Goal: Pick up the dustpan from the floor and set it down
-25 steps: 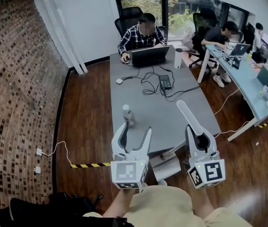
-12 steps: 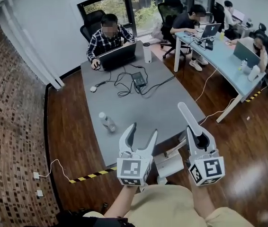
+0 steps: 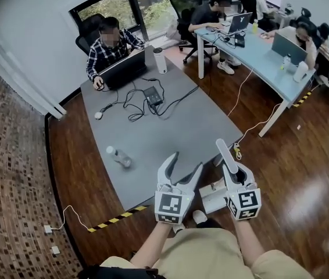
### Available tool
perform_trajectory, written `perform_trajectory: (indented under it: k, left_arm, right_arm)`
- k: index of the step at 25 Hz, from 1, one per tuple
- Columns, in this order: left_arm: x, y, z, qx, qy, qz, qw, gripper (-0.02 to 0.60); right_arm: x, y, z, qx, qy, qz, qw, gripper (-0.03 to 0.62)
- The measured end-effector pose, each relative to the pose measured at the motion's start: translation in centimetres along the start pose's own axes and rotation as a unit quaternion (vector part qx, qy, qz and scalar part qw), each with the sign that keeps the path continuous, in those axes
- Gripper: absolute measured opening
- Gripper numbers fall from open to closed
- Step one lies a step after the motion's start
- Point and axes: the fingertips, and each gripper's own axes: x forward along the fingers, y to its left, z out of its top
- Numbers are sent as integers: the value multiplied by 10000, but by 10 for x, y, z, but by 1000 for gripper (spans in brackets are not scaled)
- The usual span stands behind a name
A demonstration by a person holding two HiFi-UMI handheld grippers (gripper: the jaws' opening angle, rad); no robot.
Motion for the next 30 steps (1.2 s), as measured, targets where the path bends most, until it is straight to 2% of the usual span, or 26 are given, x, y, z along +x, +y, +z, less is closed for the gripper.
perform_trajectory:
  k: [4, 8, 13, 22, 30]
  left_arm:
    - [23, -11, -21, -26, 168, -294, 9994, 301]
    - [42, -21, -44, -124, 455, -595, 9971, 299]
    - [55, -18, -66, -190, 766, -621, 9949, 298]
    - [55, -15, -94, -291, 1126, -373, 9925, 278]
    - [50, -1, -101, -357, 1198, -88, 9921, 279]
  right_arm:
    - [18, -25, -57, -53, 443, -130, 9989, 98]
    - [34, -42, -116, -30, 965, -70, 9953, 97]
    - [61, -52, -167, -106, 1459, 219, 9890, 97]
    - [117, -54, -224, -302, 2082, 987, 9726, 97]
    - [168, -60, -225, -19, 1959, 927, 9762, 104]
